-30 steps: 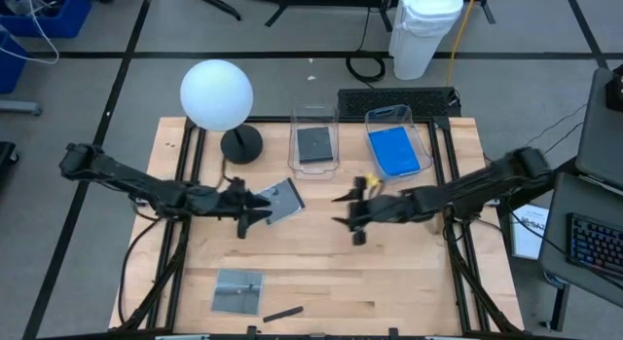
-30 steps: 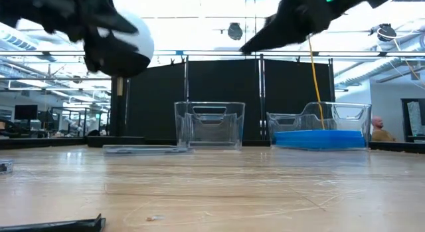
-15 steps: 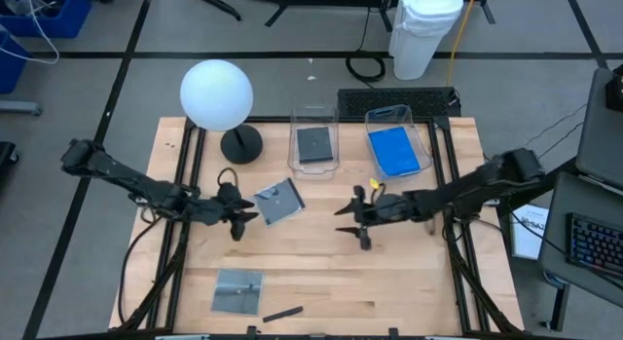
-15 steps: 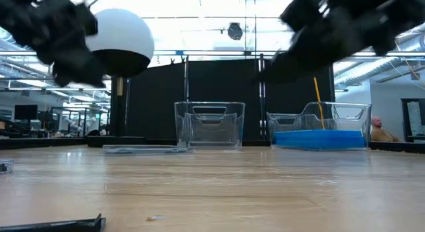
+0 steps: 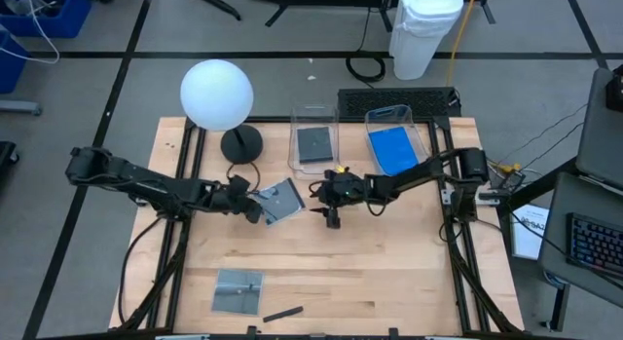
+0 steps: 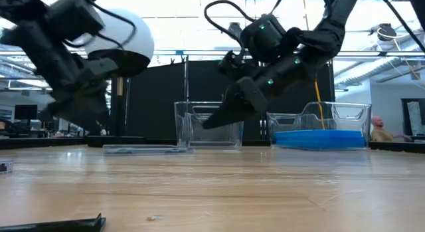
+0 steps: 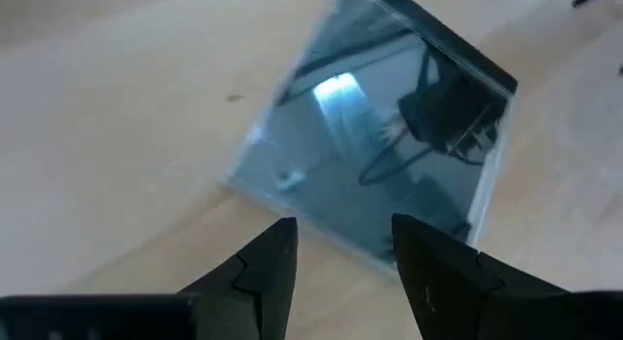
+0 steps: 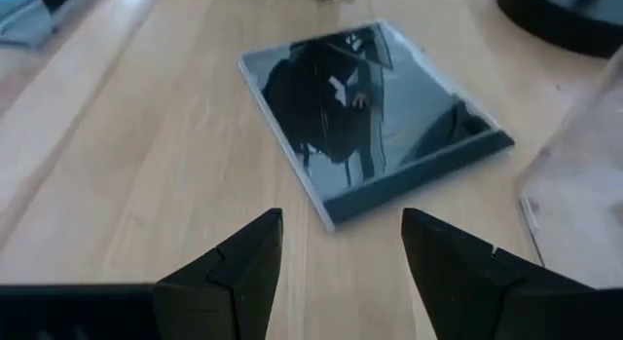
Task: Pick & place jewel cases by type
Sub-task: Put the bottom black CD case into the left transparent bin
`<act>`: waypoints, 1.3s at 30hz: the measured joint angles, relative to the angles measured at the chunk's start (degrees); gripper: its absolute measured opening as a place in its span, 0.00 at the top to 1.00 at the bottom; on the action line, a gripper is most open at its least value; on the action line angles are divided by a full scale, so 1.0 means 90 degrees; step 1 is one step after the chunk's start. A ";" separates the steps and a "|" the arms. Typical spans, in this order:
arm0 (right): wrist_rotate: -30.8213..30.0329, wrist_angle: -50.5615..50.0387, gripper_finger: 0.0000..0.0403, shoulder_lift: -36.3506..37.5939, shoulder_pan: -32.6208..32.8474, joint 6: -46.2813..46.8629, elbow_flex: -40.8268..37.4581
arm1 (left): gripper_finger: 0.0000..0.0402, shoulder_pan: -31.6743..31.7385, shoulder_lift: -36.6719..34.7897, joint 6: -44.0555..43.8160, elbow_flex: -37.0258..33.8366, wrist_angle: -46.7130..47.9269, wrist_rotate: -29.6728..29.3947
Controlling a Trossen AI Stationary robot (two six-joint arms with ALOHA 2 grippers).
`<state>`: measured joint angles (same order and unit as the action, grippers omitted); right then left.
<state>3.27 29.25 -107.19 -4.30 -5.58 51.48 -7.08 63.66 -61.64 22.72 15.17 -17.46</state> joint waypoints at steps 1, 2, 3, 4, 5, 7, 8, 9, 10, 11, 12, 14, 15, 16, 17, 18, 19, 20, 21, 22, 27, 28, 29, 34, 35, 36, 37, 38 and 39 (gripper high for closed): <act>0.0006 -0.0026 0.50 0.0006 -0.0023 0.0017 0.0004 | 0.56 0.0108 0.0150 0.0149 0.0020 -0.0121 0.0206; 0.0007 -0.0011 0.50 0.0006 -0.0026 0.0022 0.0026 | 0.56 0.0209 0.0244 0.0324 0.0007 -0.0157 0.0458; 0.0011 0.0003 0.50 0.0013 -0.0021 0.0020 0.0029 | 0.56 0.0286 0.0338 0.0508 0.0006 -0.0211 0.0728; 0.0034 -0.0042 0.50 0.0060 0.0011 0.0030 0.0012 | 0.56 0.0340 0.0486 0.0700 -0.0005 -0.0422 0.1104; 0.0129 -0.0098 0.50 0.0094 0.0050 0.0079 -0.0002 | 0.56 0.0378 0.0594 0.0911 0.0009 -0.0649 0.1555; 0.0577 -0.0072 0.50 0.0101 0.0193 0.0183 -0.0005 | 0.56 0.0277 0.0668 0.1170 0.0010 -0.0801 0.2562; 0.0876 -0.0079 0.50 0.0097 0.0305 0.0193 -0.0005 | 0.56 0.0129 0.0738 0.1154 0.0000 -0.0919 0.3014; 0.1157 -0.0068 0.50 0.0093 0.0436 0.0205 -0.0005 | 0.56 -0.0068 0.0794 0.1042 0.0015 -0.1044 0.3342; 0.1320 -0.0029 0.50 0.0088 0.0585 0.0193 -0.0005 | 0.56 -0.0282 0.0831 0.0826 0.0012 -0.1036 0.3580; 0.1336 0.0008 0.50 0.0076 0.0748 0.0126 -0.0004 | 0.56 -0.0502 0.0803 0.0616 0.0016 -0.1002 0.3777; 0.1317 0.0012 0.50 0.0069 0.0893 0.0028 0.0000 | 0.56 -0.0750 0.0785 0.0383 0.0038 -0.0936 0.3880; 0.1135 -0.0019 0.50 0.0055 0.1160 -0.0129 -0.0007 | 0.56 -0.1308 0.0788 -0.0128 0.0170 -0.0978 0.3855; 0.1026 -0.0017 0.50 0.0033 0.1269 -0.0223 -0.0007 | 0.56 -0.1588 0.0726 -0.0394 0.0236 -0.0952 0.3752; 0.0939 0.0009 0.50 0.0012 0.1376 -0.0305 -0.0005 | 0.56 -0.1881 0.0709 -0.0704 0.0342 -0.0921 0.3658; 0.0832 0.0009 0.50 0.0006 0.1469 -0.0346 -0.0002 | 0.56 -0.2176 0.0726 -0.1045 0.0477 -0.0899 0.3503; 0.0775 0.0009 0.50 0.0000 0.1540 -0.0388 -0.0006 | 0.56 -0.2464 0.0741 -0.1400 0.0604 -0.0815 0.3352; 0.0774 0.0049 0.50 -0.0023 0.1594 -0.0428 -0.0007 | 0.56 -0.2732 0.0736 -0.1762 0.0740 -0.0673 0.3215; 0.0773 0.0085 0.50 -0.0045 0.1634 -0.0443 -0.0004 | 0.56 -0.3013 0.0760 -0.2108 0.0871 -0.0576 0.3087; 0.0745 0.0064 0.50 -0.0051 0.1666 -0.0446 -0.0008 | 0.57 -0.3294 0.0826 -0.2456 0.1026 -0.0514 0.2985; 0.0670 0.0038 0.50 -0.0052 0.1687 -0.0442 -0.0019 | 0.56 -0.3553 0.0893 -0.2763 0.1161 -0.0445 0.2875; 0.0614 0.0062 0.50 -0.0096 0.1686 -0.0375 -0.0049 | 0.57 -0.4457 0.1467 -0.3834 0.1509 -0.0364 0.2499; 0.0612 0.0059 0.50 -0.0096 0.1686 -0.0357 -0.0051 | 0.57 -0.4546 0.1628 -0.4041 0.1519 -0.0364 0.2537; 0.0612 0.0086 0.50 -0.0096 0.1686 -0.0325 -0.0067 | 0.57 -0.4600 0.1811 -0.4202 0.1523 -0.0371 0.2687; 0.0673 0.0058 0.50 -0.0096 0.1712 -0.0323 -0.0168 | 0.57 -0.4601 0.2660 -0.4396 0.1521 -0.0434 0.3610; 0.0748 0.0059 0.50 -0.0096 0.1733 -0.0324 -0.0168 | 0.57 -0.4579 0.2829 -0.4379 0.1533 -0.0556 0.3724; 0.0839 0.0063 0.50 -0.0096 0.1752 -0.0326 -0.0170 | 0.57 -0.4528 0.2981 -0.4346 0.1543 -0.0643 0.3819; 0.0954 0.0070 0.50 -0.0096 0.1782 -0.0330 -0.0180 | 0.57 -0.4452 0.3112 -0.4252 0.1545 -0.0756 0.3893; 0.1051 0.0066 0.50 -0.0096 0.1817 -0.0344 -0.0182 | 0.57 -0.4364 0.3223 -0.4124 0.1552 -0.0909 0.3938; 0.1134 0.0074 0.50 -0.0096 0.1853 -0.0382 -0.0182 | 0.57 -0.4261 0.3332 -0.3951 0.1558 -0.1097 0.3892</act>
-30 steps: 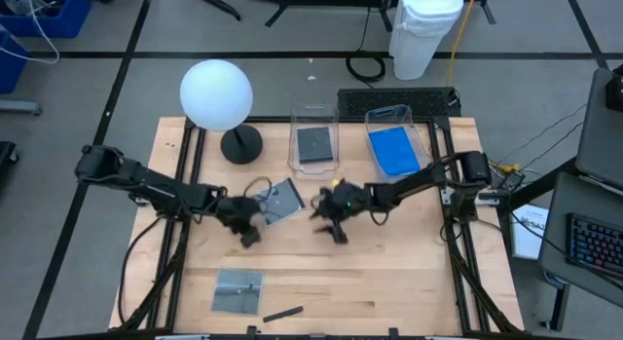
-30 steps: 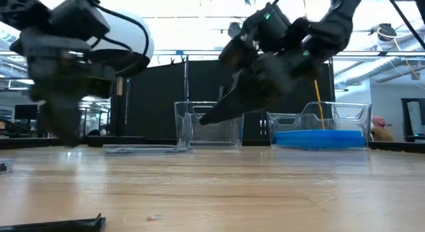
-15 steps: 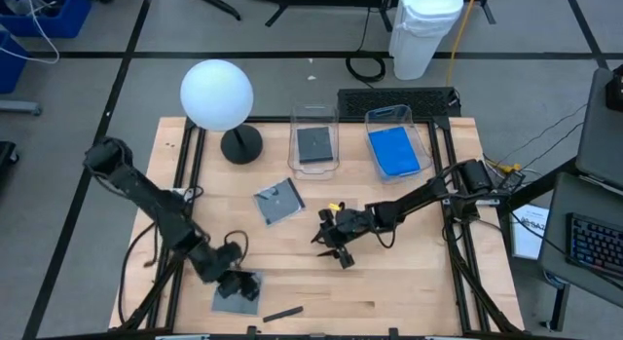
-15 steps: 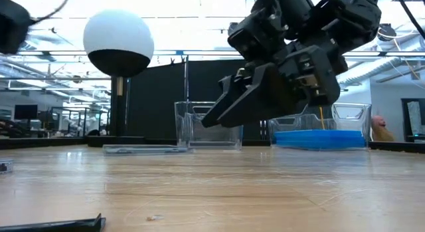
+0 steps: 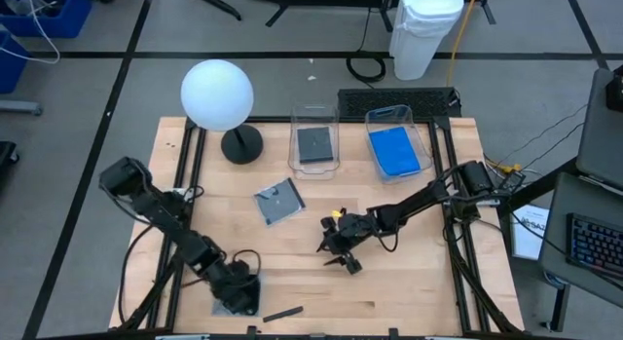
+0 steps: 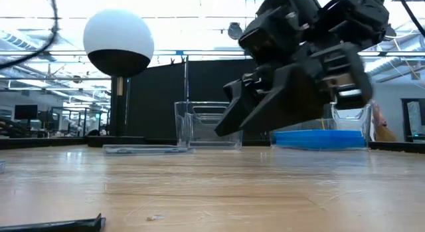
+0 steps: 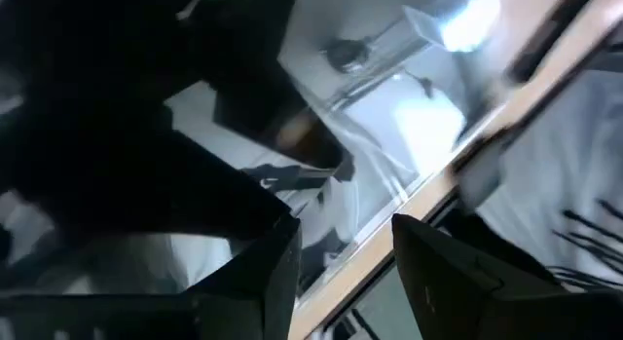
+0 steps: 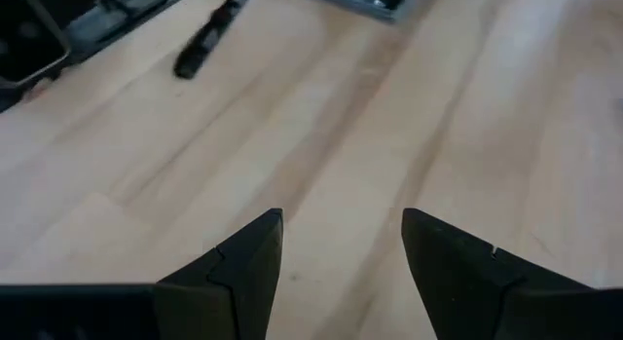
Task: Pick & place jewel cases by type
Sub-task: Put the bottom black CD case into the left transparent bin
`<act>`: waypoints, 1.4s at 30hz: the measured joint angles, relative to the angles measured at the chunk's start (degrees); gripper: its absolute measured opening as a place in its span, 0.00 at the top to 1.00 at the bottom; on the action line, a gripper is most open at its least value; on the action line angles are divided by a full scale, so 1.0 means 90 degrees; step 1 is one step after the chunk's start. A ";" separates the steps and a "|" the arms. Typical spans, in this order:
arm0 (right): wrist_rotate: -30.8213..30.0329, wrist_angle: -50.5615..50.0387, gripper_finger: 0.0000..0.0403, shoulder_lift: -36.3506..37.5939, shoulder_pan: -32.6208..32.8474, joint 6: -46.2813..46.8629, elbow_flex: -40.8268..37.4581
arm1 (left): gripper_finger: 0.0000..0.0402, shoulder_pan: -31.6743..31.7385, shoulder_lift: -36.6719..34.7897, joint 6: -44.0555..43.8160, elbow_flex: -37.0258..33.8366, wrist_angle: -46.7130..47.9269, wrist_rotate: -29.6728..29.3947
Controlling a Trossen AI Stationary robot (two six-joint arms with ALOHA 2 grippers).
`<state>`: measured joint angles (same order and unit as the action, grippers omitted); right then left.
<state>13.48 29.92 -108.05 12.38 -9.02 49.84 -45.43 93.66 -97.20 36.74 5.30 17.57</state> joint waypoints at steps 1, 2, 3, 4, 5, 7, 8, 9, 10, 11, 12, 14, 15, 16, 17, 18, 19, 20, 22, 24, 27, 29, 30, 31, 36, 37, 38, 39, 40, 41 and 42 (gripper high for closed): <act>0.0029 0.0000 0.50 0.0000 0.0048 -0.0064 0.0000 | 0.57 0.0138 0.0081 0.0195 0.0001 -0.0144 -0.0009; 0.0024 0.0016 0.50 0.0000 0.0092 -0.0162 -0.0002 | 0.57 0.0286 0.0154 0.0424 0.0001 -0.0284 -0.0009; 0.0006 0.0044 0.50 0.0000 0.0135 -0.0317 -0.0002 | 0.57 0.0455 0.0200 0.0696 0.0001 -0.0401 -0.0008; 0.0002 0.0054 0.50 0.0000 0.0180 -0.0484 -0.0002 | 0.57 0.0647 0.0228 0.0983 0.0001 -0.0537 -0.0063; 0.0002 0.0087 0.50 0.0000 0.0219 -0.0610 -0.0002 | 0.57 0.0855 0.0237 0.1288 -0.0003 -0.0657 -0.0323; 0.0000 0.0220 0.50 0.0000 0.0278 -0.0744 -0.0002 | 0.57 0.1349 0.0249 0.1865 -0.0010 -0.0835 -0.0893; -0.0001 0.0268 0.50 0.0000 0.0308 -0.0752 -0.0002 | 0.57 0.1563 0.0249 0.2154 -0.0028 -0.0917 -0.1185; -0.0003 0.0290 0.50 0.0000 0.0317 -0.0747 -0.0002 | 0.57 0.1771 0.0253 0.2453 -0.0035 -0.0976 -0.1380; -0.0004 0.0279 0.50 0.0000 0.0321 -0.0747 -0.0002 | 0.57 0.1958 0.0263 0.2753 -0.0039 -0.1048 -0.1494; -0.0005 0.0260 0.50 0.0000 0.0324 -0.0747 -0.0002 | 0.57 0.2174 0.0268 0.3045 -0.0048 -0.1103 -0.1565; -0.0014 0.0219 0.50 0.0000 0.0324 -0.0747 -0.0002 | 0.57 0.2398 0.0272 0.3319 -0.0056 -0.1159 -0.1703; -0.0163 0.0157 0.50 0.0000 0.0324 -0.0752 -0.0002 | 0.57 0.2839 0.0289 0.3898 -0.0060 -0.1245 -0.1974; -0.0377 0.0079 0.50 0.0000 0.0323 -0.0790 -0.0002 | 0.57 0.3021 0.0290 0.4178 -0.0062 -0.1270 -0.2003; -0.0601 -0.0007 0.50 0.0000 0.0324 -0.0868 -0.0002 | 0.57 0.3206 0.0293 0.4493 -0.0061 -0.1308 -0.1931; -0.0836 -0.0078 0.50 0.0000 0.0324 -0.0960 -0.0002 | 0.57 0.3386 0.0287 0.4854 -0.0018 -0.1320 -0.1665; -0.1026 -0.0126 0.50 0.0000 0.0321 -0.1046 -0.0002 | 0.57 0.3530 0.0213 0.5244 0.0052 -0.1289 -0.1322; -0.1187 -0.0164 0.50 0.0000 0.0321 -0.1121 -0.0002 | 0.57 0.3628 0.0146 0.5615 0.0157 -0.1195 -0.1005; -0.1319 -0.0200 0.50 0.0000 0.0321 -0.1189 -0.0002 | 0.57 0.3675 0.0116 0.5882 0.0292 -0.1035 -0.0842; -0.1477 -0.0242 0.50 0.0000 0.0319 -0.1298 -0.0002 | 0.60 0.3591 -0.0025 0.6286 0.0622 -0.0520 -0.0789; -0.1616 -0.0225 0.50 0.0000 0.0294 -0.1520 -0.0002 | 0.65 0.3391 -0.0252 0.6696 0.1092 0.0135 -0.0822; -0.1857 -0.0247 0.50 -0.0001 0.0205 -0.1916 -0.0002 | 0.73 0.3104 -0.0404 0.6741 0.1718 0.1646 -0.1258; -0.1847 -0.0119 0.50 -0.0073 0.0084 -0.2096 -0.0002 | 0.77 0.2932 -0.0405 0.6359 0.2018 0.2749 -0.1555; -0.1845 -0.0088 0.50 -0.0112 0.0029 -0.2187 0.0002 | 0.79 0.2818 -0.0413 0.6114 0.2158 0.3165 -0.1718; -0.1848 -0.0058 0.50 -0.0174 -0.0033 -0.2281 0.0002 | 0.81 0.2693 -0.0427 0.5845 0.2261 0.3444 -0.1821; -0.1795 0.0406 0.50 -0.0667 -0.0292 -0.2572 0.0043 | 0.86 0.2146 -0.0424 0.4847 0.1955 0.4181 -0.2079; -0.1763 0.0446 0.50 -0.0753 -0.0305 -0.2622 0.0078 | 0.87 0.2083 -0.0426 0.4610 0.1871 0.4161 -0.2078; -0.1749 0.0494 0.50 -0.0827 -0.0305 -0.2656 0.0124 | 0.87 0.2030 -0.0436 0.4360 0.1786 0.4143 -0.2076; -0.1751 0.0537 0.50 -0.0872 -0.0303 -0.2722 0.0167 | 0.87 0.1980 -0.0443 0.4121 0.1676 0.4160 -0.2071; -0.1757 0.0559 0.50 -0.0903 -0.0301 -0.2809 0.0199 | 0.86 0.1942 -0.0441 0.3924 0.1569 0.4200 -0.2049; -0.1760 0.0603 0.50 -0.0958 -0.0300 -0.2865 0.0249 | 0.85 0.1911 -0.0441 0.3764 0.1441 0.4228 -0.2018; -0.1755 0.0621 0.50 -0.0986 -0.0296 -0.2932 0.0298 | 0.83 0.1891 -0.0441 0.3607 0.1309 0.4246 -0.2014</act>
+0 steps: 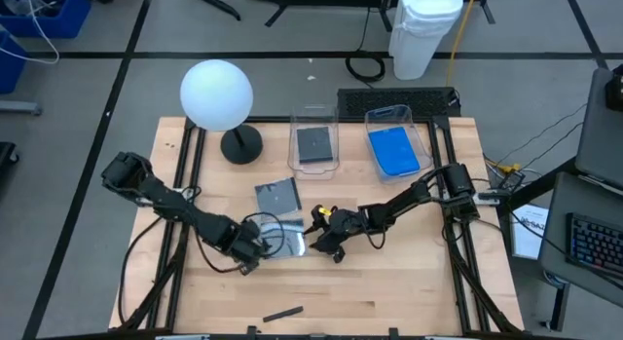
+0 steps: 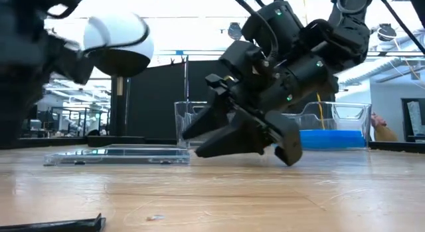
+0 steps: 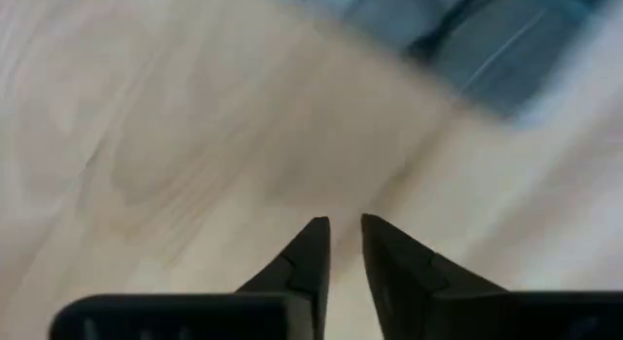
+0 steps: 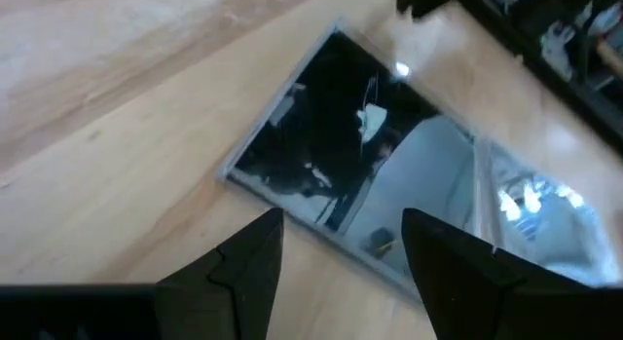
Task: Pick & place jewel cases by type
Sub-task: Put the bottom black CD case into the left transparent bin
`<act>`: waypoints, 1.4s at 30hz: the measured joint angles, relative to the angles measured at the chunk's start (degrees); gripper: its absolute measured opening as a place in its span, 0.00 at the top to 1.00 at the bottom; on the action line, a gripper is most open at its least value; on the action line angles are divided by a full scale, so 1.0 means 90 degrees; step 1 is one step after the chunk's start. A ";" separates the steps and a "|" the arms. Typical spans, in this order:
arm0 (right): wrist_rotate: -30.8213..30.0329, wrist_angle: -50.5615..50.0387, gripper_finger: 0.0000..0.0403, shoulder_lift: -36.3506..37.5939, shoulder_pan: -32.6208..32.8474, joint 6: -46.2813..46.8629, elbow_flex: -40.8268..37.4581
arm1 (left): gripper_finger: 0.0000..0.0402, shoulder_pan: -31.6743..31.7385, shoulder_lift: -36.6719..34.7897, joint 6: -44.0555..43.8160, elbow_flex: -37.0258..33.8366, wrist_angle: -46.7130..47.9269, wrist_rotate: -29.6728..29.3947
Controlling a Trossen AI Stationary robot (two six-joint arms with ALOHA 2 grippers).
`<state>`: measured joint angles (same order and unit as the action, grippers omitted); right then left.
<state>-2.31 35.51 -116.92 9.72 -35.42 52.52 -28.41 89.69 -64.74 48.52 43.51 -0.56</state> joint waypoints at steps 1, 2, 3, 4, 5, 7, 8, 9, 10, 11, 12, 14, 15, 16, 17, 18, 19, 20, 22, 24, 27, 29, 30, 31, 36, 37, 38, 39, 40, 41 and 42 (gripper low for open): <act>-0.0007 0.0008 0.50 -0.0008 0.0000 -0.0123 0.0036 | 0.81 -0.0018 0.0000 -0.0159 -0.0136 -0.0003 -0.0032; -0.0036 -0.0009 0.50 -0.0012 0.0000 -0.0267 0.0068 | 0.78 -0.0028 0.0000 -0.0343 -0.0275 -0.0043 -0.0071; -0.0041 -0.0023 0.50 -0.0015 0.0003 -0.0380 0.0083 | 0.75 -0.0017 0.0000 -0.0545 -0.0438 -0.0099 -0.0082; -0.0045 -0.0040 0.50 -0.0013 0.0005 -0.0480 0.0086 | 0.72 0.0007 -0.0015 -0.0733 -0.0567 -0.0170 -0.0095; -0.0054 -0.0096 0.50 -0.0015 -0.0002 -0.0580 0.0086 | 0.69 0.0022 -0.0036 -0.0890 -0.0730 -0.0276 -0.0070; -0.0256 -0.0371 0.50 -0.0013 -0.0010 -0.0807 0.0086 | 0.64 0.0066 -0.0077 -0.1165 -0.0988 -0.0578 -0.0093; -0.0369 -0.0553 0.50 -0.0015 -0.0021 -0.0924 0.0086 | 0.62 0.0093 -0.0101 -0.1302 -0.1078 -0.0753 -0.0127; -0.0480 -0.0768 0.50 -0.0016 -0.0030 -0.0992 0.0086 | 0.60 0.0115 -0.0114 -0.1392 -0.1136 -0.0907 -0.0180; -0.0610 -0.0992 0.50 -0.0020 -0.0034 -0.1007 0.0084 | 0.58 0.0128 -0.0114 -0.1397 -0.1145 -0.0989 -0.0314; -0.0761 -0.1194 0.50 -0.0022 -0.0034 -0.0974 0.0087 | 0.57 0.0144 -0.0113 -0.1359 -0.1147 -0.1078 -0.0518; -0.0912 -0.1325 0.50 -0.0021 -0.0034 -0.0814 0.0089 | 0.56 0.0185 -0.0091 -0.1240 -0.1125 -0.1163 -0.0726; -0.1142 -0.1636 0.50 0.0024 -0.0034 -0.0135 0.0088 | 0.55 0.0215 -0.0015 -0.0931 -0.1002 -0.1336 -0.1067; -0.1133 -0.1736 0.50 0.0059 -0.0039 0.0189 0.0079 | 0.55 0.0215 -0.0002 -0.0691 -0.0963 -0.1464 -0.1138; -0.1098 -0.1904 0.50 0.0099 -0.0037 0.0537 0.0083 | 0.56 0.0208 0.0000 -0.0439 -0.0943 -0.1649 -0.1161; -0.1056 -0.2092 0.50 0.0168 -0.0036 0.0827 0.0087 | 0.56 0.0208 0.0002 -0.0192 -0.0939 -0.1900 -0.1112; -0.0990 -0.2282 0.50 0.0234 -0.0032 0.1096 0.0080 | 0.57 0.0219 0.0004 0.0026 -0.0929 -0.2073 -0.1065; -0.0895 -0.2448 0.50 0.0303 -0.0017 0.1357 0.0079 | 0.58 0.0239 0.0023 0.0217 -0.0923 -0.2181 -0.1043; -0.0814 -0.2607 0.50 0.0371 -0.0006 0.1619 0.0081 | 0.59 0.0269 0.0057 0.0350 -0.0917 -0.2216 -0.1040; -0.0425 -0.3031 0.50 0.0452 0.0000 0.2233 0.0186 | 0.61 0.0367 0.0112 0.0488 -0.0925 -0.2277 -0.0970; 0.0124 -0.3565 0.50 0.0459 -0.0002 0.2858 0.0380 | 0.63 0.0462 0.0124 0.0576 -0.0915 -0.2281 -0.0912; 0.0624 -0.3864 0.50 0.0365 0.0012 0.3154 0.0540 | 0.64 0.0630 0.0162 0.0770 -0.0915 -0.2435 -0.0943; 0.0746 -0.3600 0.50 0.0366 0.0012 0.3168 0.0540 | 0.64 0.0713 0.0170 0.0974 -0.0918 -0.2591 -0.1005; 0.0762 -0.3391 0.50 0.0365 0.0012 0.3154 0.0538 | 0.64 0.0738 0.0178 0.1073 -0.0931 -0.2666 -0.1046; 0.0754 -0.3164 0.50 0.0347 0.0010 0.3145 0.0538 | 0.64 0.0773 0.0235 0.1189 -0.0928 -0.2749 -0.1068; 0.0672 -0.1964 0.50 0.0335 0.0047 0.3133 0.0481 | 0.65 0.0895 0.0539 0.1478 -0.0899 -0.2937 -0.1139; 0.0668 -0.1828 0.50 0.0335 0.0070 0.3110 0.0476 | 0.65 0.0900 0.0576 0.1514 -0.0895 -0.2933 -0.1174; 0.0636 -0.1663 0.50 0.0346 0.0096 0.3070 0.0460 | 0.65 0.0893 0.0589 0.1528 -0.0894 -0.2925 -0.1226; 0.0597 -0.1613 0.50 0.0363 0.0125 0.2998 0.0455 | 0.65 0.0885 0.0593 0.1526 -0.0893 -0.2922 -0.1280; 0.0555 -0.1581 0.50 0.0402 0.0150 0.2934 0.0453 | 0.65 0.0877 0.0593 0.1521 -0.0893 -0.2925 -0.1317; 0.0535 -0.1581 0.50 0.0439 0.0175 0.2851 0.0453 | 0.65 0.0873 0.0593 0.1516 -0.0895 -0.2927 -0.1345; 0.0489 -0.1589 0.50 0.0485 0.0190 0.2798 0.0453 | 0.65 0.0860 0.0593 0.1502 -0.0895 -0.2934 -0.1388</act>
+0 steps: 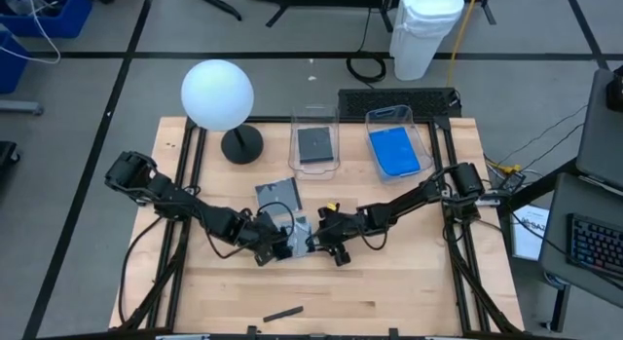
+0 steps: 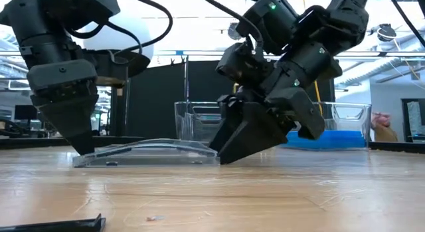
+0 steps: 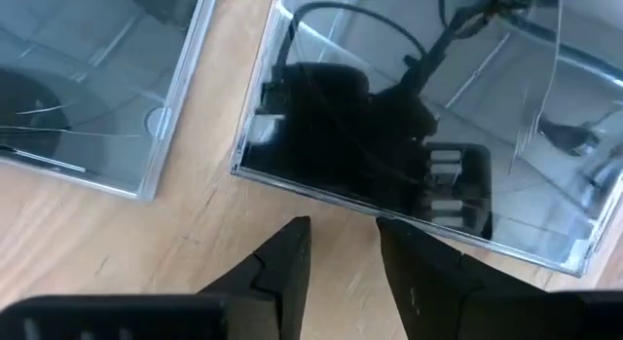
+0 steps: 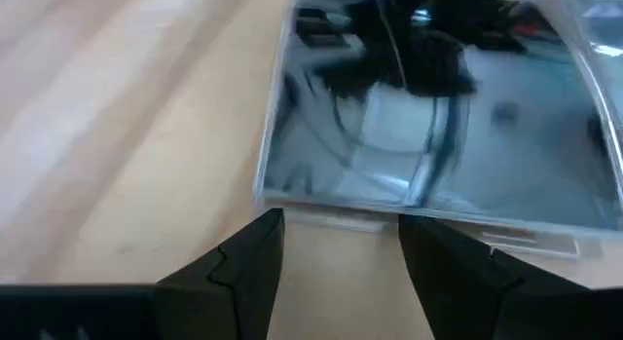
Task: Pick & place jewel cases by type
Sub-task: Put the bottom black CD case into the left transparent bin
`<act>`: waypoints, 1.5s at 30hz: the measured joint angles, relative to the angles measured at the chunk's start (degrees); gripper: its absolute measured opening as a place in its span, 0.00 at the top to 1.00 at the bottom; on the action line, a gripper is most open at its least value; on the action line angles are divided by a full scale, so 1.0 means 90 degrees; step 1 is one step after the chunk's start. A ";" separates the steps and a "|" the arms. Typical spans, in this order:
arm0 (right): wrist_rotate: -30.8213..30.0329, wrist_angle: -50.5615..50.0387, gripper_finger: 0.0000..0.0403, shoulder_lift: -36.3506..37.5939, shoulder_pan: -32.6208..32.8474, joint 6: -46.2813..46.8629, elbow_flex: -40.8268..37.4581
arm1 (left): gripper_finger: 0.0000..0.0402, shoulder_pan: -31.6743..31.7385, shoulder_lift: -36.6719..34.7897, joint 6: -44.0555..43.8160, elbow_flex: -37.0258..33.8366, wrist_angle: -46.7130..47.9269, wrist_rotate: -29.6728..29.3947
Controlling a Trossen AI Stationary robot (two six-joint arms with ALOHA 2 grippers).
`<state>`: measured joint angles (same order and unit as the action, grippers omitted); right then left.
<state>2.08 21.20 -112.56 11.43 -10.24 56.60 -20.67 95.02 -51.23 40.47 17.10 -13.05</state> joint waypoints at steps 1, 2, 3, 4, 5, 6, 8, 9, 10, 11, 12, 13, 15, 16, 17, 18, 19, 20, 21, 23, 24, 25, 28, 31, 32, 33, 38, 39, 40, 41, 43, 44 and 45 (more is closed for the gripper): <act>-0.0007 -0.0075 0.50 0.0074 0.0024 -0.0024 0.0002 | 0.65 -0.0022 -0.0017 -0.0026 -0.0002 -0.0004 -0.0046; -0.0005 -0.0158 0.50 0.0136 0.0064 -0.0063 0.0002 | 0.65 -0.0048 -0.0041 -0.0035 -0.0013 -0.0026 -0.0088; -0.0013 -0.0198 0.50 0.0213 0.0111 -0.0075 0.0002 | 0.65 -0.0057 -0.0047 -0.0033 -0.0017 -0.0052 -0.0121; -0.0009 -0.0254 0.50 0.0306 0.0172 -0.0098 0.0006 | 0.65 -0.0066 -0.0045 -0.0035 -0.0020 -0.0109 -0.0200; 0.0001 -0.0229 0.50 0.0399 0.0240 -0.0122 0.0032 | 0.65 -0.0067 -0.0035 -0.0050 -0.0023 -0.0214 -0.0303; -0.0051 -0.0036 0.50 0.0475 0.0311 -0.0146 0.0085 | 0.65 -0.0064 -0.0009 -0.0083 -0.0026 -0.0313 -0.0427; -0.0237 0.0128 0.50 0.0603 0.0377 -0.0171 0.0137 | 0.65 -0.0050 0.0030 -0.0082 -0.0016 -0.0479 -0.0598; -0.0342 0.0153 0.50 0.0641 0.0412 -0.0201 0.0130 | 0.65 -0.0050 0.0032 -0.0078 -0.0028 -0.0530 -0.0603; -0.0369 0.0180 0.50 0.0641 0.0453 -0.0209 0.0097 | 0.65 -0.0049 0.0036 -0.0012 -0.0039 -0.0630 -0.0621; -0.0386 0.0174 0.50 0.0624 0.0510 -0.0210 0.0095 | 0.65 -0.0020 0.0039 0.0043 -0.0036 -0.0744 -0.0632; -0.0418 0.0167 0.50 0.0609 0.0555 -0.0258 0.0095 | 0.65 -0.0007 0.0039 0.0102 -0.0036 -0.0852 -0.0612; -0.0474 0.0145 0.50 0.0625 0.0579 -0.0337 0.0095 | 0.65 0.0009 0.0037 0.0134 -0.0038 -0.0933 -0.0548; -0.0792 0.0160 0.50 0.0660 0.0580 -0.0445 0.0120 | 0.65 0.0031 0.0048 0.0137 -0.0032 -0.1032 -0.0475; -0.1005 0.0097 0.50 0.0664 0.0550 -0.0479 0.0123 | 0.65 0.0035 0.0046 0.0134 -0.0033 -0.1026 -0.0451; -0.1234 -0.0001 0.50 0.0657 0.0520 -0.0523 0.0117 | 0.65 0.0042 0.0044 0.0134 -0.0032 -0.1022 -0.0432; -0.1475 -0.0059 0.50 0.0639 0.0511 -0.0576 0.0106 | 0.65 0.0039 0.0044 0.0135 -0.0032 -0.1011 -0.0427; -0.1665 -0.0103 0.50 0.0632 0.0509 -0.0647 0.0097 | 0.65 0.0039 0.0043 0.0137 -0.0032 -0.1005 -0.0429; -0.1847 -0.0083 0.50 0.0632 0.0524 -0.0729 0.0095 | 0.65 0.0039 0.0041 0.0137 -0.0032 -0.0988 -0.0424; -0.1984 0.0017 0.50 0.0639 0.0537 -0.0811 0.0096 | 0.65 0.0037 0.0041 0.0137 -0.0032 -0.0982 -0.0422; -0.2164 0.0163 0.50 0.0653 0.0553 -0.0966 0.0104 | 0.65 0.0035 0.0041 0.0156 -0.0029 -0.0976 -0.0422; -0.2225 0.0188 0.50 0.0654 0.0544 -0.1000 0.0104 | 0.65 0.0035 0.0041 0.0161 -0.0029 -0.0968 -0.0422; -0.2234 0.0204 0.50 0.0651 0.0521 -0.1014 0.0104 | 0.65 0.0035 0.0041 0.0161 -0.0028 -0.0962 -0.0422; -0.2261 0.0363 0.50 0.0647 0.0499 -0.1017 0.0102 | 0.65 0.0032 0.0036 0.0164 -0.0027 -0.0956 -0.0416; -0.2176 0.0543 0.50 0.0649 0.0487 -0.1112 0.0102 | 0.65 0.0031 0.0034 0.0223 -0.0027 -0.0947 -0.0411; -0.2076 0.0582 0.50 0.0649 0.0486 -0.1148 0.0100 | 0.65 0.0030 0.0034 0.0239 -0.0027 -0.0945 -0.0409; -0.1928 0.0632 0.50 0.0649 0.0477 -0.1162 0.0100 | 0.65 0.0030 0.0034 0.0263 -0.0027 -0.0942 -0.0409; -0.1140 0.0915 0.53 0.0608 0.0423 -0.1135 0.0100 | 0.65 0.0027 0.0032 0.0297 -0.0022 -0.0942 -0.0418; -0.1023 0.0958 0.55 0.0578 0.0416 -0.1180 0.0100 | 0.65 0.0027 0.0032 0.0297 -0.0022 -0.0942 -0.0442; -0.0891 0.0953 0.58 0.0539 0.0410 -0.1252 0.0100 | 0.65 0.0027 0.0032 0.0310 -0.0022 -0.0938 -0.0478; -0.0779 0.0960 0.63 0.0479 0.0408 -0.1302 0.0100 | 0.65 0.0032 0.0032 0.0359 -0.0022 -0.0937 -0.0503; -0.0544 0.0981 0.75 0.0360 0.0402 -0.1357 0.0099 | 0.65 0.0067 0.0032 0.0504 -0.0022 -0.0960 -0.0528; -0.0442 0.0971 0.82 0.0340 0.0402 -0.1376 0.0097 | 0.65 0.0095 0.0022 0.0599 -0.0022 -0.1027 -0.0533; -0.0410 0.0990 0.90 0.0338 0.0402 -0.1409 0.0097 | 0.65 0.0128 -0.0024 0.0659 -0.0024 -0.1077 -0.0517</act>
<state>-1.61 30.11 -109.51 15.05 -22.92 57.47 -19.52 94.80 -45.29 40.25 7.41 -17.70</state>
